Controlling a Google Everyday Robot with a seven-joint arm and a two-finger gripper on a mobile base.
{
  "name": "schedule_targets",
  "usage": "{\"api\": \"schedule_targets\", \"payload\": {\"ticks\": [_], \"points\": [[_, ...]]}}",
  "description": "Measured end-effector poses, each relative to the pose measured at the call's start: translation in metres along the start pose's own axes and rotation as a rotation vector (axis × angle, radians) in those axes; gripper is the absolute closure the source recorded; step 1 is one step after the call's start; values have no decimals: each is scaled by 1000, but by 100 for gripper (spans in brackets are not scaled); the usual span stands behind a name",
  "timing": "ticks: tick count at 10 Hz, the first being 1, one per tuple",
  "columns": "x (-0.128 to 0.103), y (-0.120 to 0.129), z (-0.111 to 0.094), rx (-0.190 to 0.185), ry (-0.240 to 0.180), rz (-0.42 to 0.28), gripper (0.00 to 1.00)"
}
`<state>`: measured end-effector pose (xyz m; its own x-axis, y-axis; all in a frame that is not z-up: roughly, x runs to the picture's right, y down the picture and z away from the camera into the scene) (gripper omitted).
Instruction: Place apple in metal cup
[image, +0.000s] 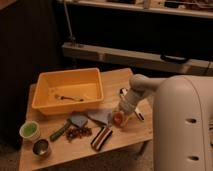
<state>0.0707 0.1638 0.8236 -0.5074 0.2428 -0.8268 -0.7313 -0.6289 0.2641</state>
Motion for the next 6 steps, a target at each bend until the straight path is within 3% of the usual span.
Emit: {"api": "schedule_targets", "payload": {"ticks": [3,5,6], "points": [[25,31,-44,-68,-31,-69,82],[52,60,-75,-102,-40,-129,82],[74,86,-93,-127,-36,-178,82]]}}
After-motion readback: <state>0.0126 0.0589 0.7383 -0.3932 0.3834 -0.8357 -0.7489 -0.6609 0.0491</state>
